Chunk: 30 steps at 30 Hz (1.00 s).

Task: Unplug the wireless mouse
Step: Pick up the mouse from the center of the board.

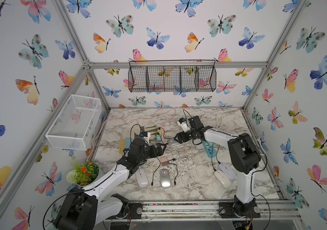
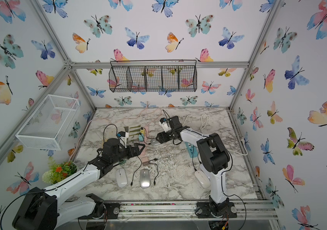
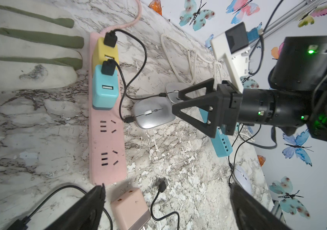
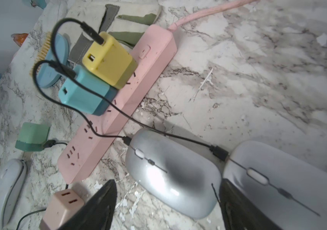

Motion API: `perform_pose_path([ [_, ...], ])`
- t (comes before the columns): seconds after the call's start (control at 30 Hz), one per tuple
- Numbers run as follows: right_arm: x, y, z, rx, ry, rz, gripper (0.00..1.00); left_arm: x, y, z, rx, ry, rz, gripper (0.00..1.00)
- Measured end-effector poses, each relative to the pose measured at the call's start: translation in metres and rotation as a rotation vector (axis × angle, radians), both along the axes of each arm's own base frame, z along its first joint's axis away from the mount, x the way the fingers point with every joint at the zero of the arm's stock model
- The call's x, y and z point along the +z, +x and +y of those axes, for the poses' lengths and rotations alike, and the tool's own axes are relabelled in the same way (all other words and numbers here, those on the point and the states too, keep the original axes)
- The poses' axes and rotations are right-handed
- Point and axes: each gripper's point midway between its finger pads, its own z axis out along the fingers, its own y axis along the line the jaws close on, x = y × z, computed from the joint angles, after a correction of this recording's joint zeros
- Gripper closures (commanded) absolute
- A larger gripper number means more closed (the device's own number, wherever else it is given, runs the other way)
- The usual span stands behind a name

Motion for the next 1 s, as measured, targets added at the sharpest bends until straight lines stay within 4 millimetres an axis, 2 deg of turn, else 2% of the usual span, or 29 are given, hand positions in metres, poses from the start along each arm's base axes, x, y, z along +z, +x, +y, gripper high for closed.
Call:
perform_pose_path([
  [0.17, -0.009, 0.010, 0.014, 0.052, 0.020, 0.015, 0.17, 0.004, 0.007, 0.016, 0.044, -0.028, -0.001, 0.02],
  [0.4, -0.020, 0.005, 0.018, 0.110, 0.010, 0.045, 0.16, 0.018, 0.011, 0.029, 0.075, -0.052, -0.034, 0.02],
  [0.53, -0.022, -0.005, 0.016, 0.139, 0.013, 0.053, 0.16, 0.018, 0.011, 0.034, 0.086, -0.057, -0.034, 0.02],
  [0.73, -0.020, -0.033, 0.006, 0.175, 0.018, 0.081, 0.18, 0.013, 0.010, 0.037, 0.090, -0.055, -0.020, 0.02],
  [1.0, -0.034, -0.059, 0.005, 0.243, -0.026, 0.094, 0.20, 0.011, 0.010, 0.039, 0.093, -0.065, -0.006, 0.02],
])
